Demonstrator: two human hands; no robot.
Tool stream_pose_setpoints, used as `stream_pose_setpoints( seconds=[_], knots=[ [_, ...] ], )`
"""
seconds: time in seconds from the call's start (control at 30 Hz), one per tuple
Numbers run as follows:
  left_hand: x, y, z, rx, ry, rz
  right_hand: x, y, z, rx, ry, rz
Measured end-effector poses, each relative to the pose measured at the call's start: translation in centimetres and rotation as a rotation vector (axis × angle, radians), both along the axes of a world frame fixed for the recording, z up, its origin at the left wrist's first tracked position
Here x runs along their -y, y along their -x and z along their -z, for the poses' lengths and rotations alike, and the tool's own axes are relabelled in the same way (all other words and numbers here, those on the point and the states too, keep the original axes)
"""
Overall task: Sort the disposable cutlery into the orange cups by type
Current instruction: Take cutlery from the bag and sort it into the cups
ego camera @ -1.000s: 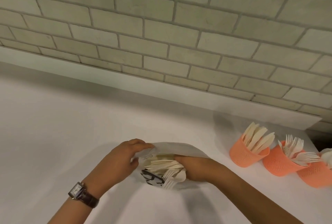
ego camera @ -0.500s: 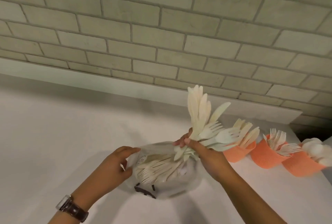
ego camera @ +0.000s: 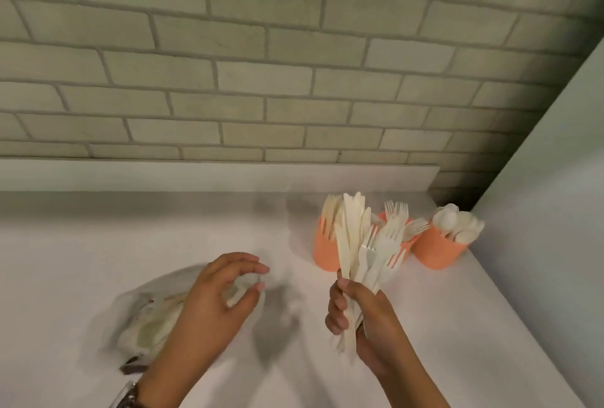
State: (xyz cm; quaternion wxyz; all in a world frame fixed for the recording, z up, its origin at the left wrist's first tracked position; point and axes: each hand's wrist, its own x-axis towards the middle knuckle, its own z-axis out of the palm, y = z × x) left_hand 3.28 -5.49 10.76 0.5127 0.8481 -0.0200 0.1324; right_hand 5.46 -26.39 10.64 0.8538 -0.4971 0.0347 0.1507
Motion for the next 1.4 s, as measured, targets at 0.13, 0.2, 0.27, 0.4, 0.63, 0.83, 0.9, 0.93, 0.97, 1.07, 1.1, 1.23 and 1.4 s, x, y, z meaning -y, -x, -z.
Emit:
stream_pose_setpoints(
  seconds=[0.13, 0.2, 0.27, 0.4, 0.63, 0.83, 0.9, 0.93, 0.97, 1.07, 1.1, 1.23, 1.4],
  knots=[
    [9.8, -0.7, -0.5, -0.123, 0.153, 0.116, 5.1, 0.5, -0.2, -0.027, 0.023, 0.001],
    [14.0, -0.9, -0.6, -0.191, 0.206, 0.122, 7.5, 0.5, -0.4, -0.018, 0.037, 0.021],
    [17.8, -1.0, -0.4, -0.289, 0.395, 0.049, 9.8, 0.3, -0.7, 0.003, 0.059, 0.05],
    [24.1, -1.1, 1.4, -0.706, 1.264, -0.058, 13.7, 0.0, -1.9, 0.078, 0.143, 0.1],
    [30.1, -1.8, 0.0, -0.764, 1.869, -0.006, 16.5, -0.4, -2.4, 0.243, 0.349, 0.174],
    [31.3, -2.3, -2.3, -0.618, 1.839, -0.001, 17.7, -1.0, -2.8, 0.182, 0.39, 0.144],
    [31.6, -2.5, -2.9, -0.587, 1.823, -0.027, 18.0, -1.2, -2.8, 0.2, 0.372, 0.067],
    [31.8, -2.7, -3.1, -0.572, 1.823, -0.043, 17.9, -1.3, -2.8, 0.224, 0.378, 0.025],
    [32.0, -2.9, -3.2, -0.555, 1.836, -0.081, 17.8, -1.3, -2.7, 0.239, 0.389, 0.0],
    [32.3, -3.2, -2.6, -0.545, 1.81, -0.186, 17.8, -1.6, -2.6, 0.248, 0.358, -0.022],
    [32.3, -3.3, -2.1, -0.539, 1.741, -0.204, 17.9, -1.8, -2.6, 0.244, 0.336, -0.025],
    [31.2, -3.0, -1.1, -0.437, 1.224, -0.201, 18.3, -2.5, -1.9, 0.226, 0.264, -0.025],
    [28.7, -2.9, -1.7, -0.231, 0.675, -0.113, 18.7, -2.4, -1.1, 0.122, 0.246, -0.053]
  ],
)
